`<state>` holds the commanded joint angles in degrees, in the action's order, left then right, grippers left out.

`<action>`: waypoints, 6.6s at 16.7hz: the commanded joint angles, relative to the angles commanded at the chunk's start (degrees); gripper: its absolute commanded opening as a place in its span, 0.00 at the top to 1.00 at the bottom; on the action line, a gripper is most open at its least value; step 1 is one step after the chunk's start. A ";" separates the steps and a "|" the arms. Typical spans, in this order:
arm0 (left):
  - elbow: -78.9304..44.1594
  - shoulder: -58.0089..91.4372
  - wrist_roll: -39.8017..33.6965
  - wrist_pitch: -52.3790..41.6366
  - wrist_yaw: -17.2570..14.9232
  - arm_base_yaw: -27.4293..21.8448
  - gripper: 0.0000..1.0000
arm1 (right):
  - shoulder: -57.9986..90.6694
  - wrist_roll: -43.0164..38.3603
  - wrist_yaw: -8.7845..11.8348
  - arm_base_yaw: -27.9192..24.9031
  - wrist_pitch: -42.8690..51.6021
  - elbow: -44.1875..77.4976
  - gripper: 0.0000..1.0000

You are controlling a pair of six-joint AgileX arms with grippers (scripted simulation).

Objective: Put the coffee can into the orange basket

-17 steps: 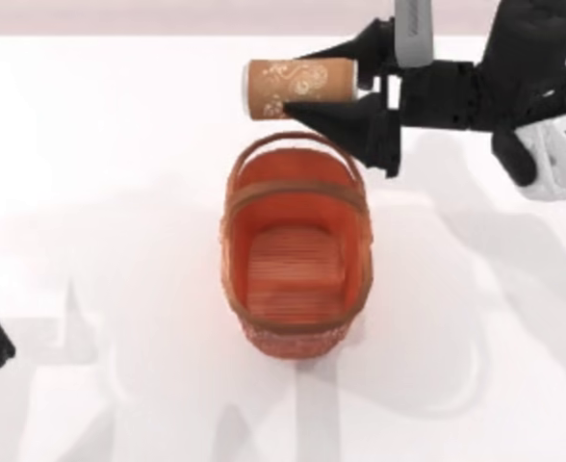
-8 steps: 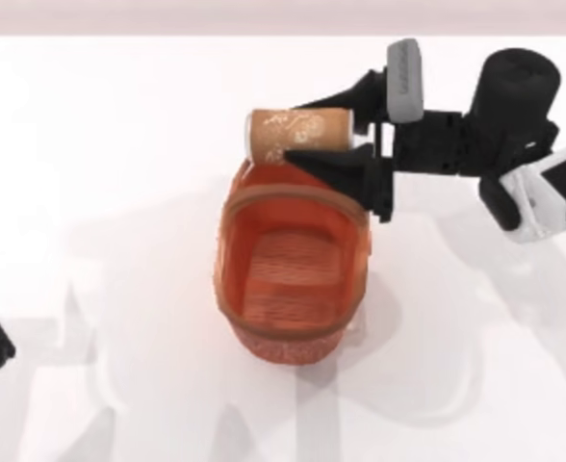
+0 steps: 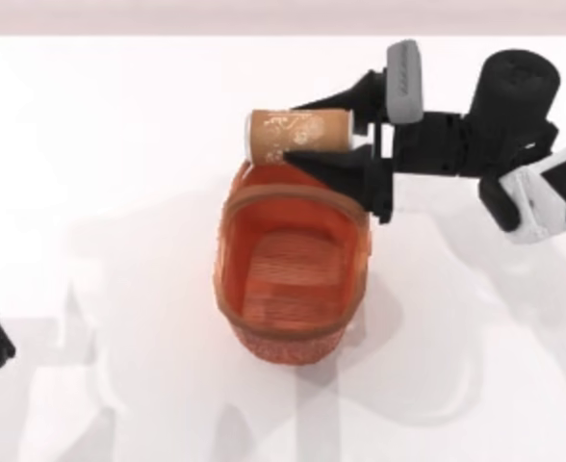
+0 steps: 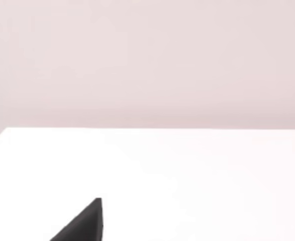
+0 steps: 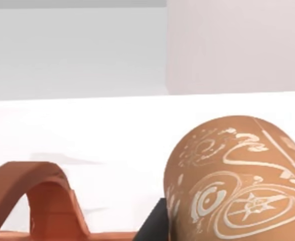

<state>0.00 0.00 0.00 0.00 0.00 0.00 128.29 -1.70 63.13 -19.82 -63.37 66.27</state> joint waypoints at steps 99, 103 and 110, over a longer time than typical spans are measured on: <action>-124.89 128.74 -88.56 -86.23 -0.26 -38.50 1.00 | -128.29 1.69 -63.13 19.25 63.37 -66.27 0.00; -124.89 128.74 -88.56 -86.23 -0.26 -38.50 1.00 | -128.29 1.69 -63.13 19.25 63.37 -66.27 0.00; -129.34 129.40 -87.95 -90.52 -0.40 -37.44 1.00 | -128.29 1.69 -63.13 19.25 63.37 -66.27 0.00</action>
<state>-129.34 129.40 -87.95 -90.52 -0.40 -37.44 0.00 0.00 0.00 -0.57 0.00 0.00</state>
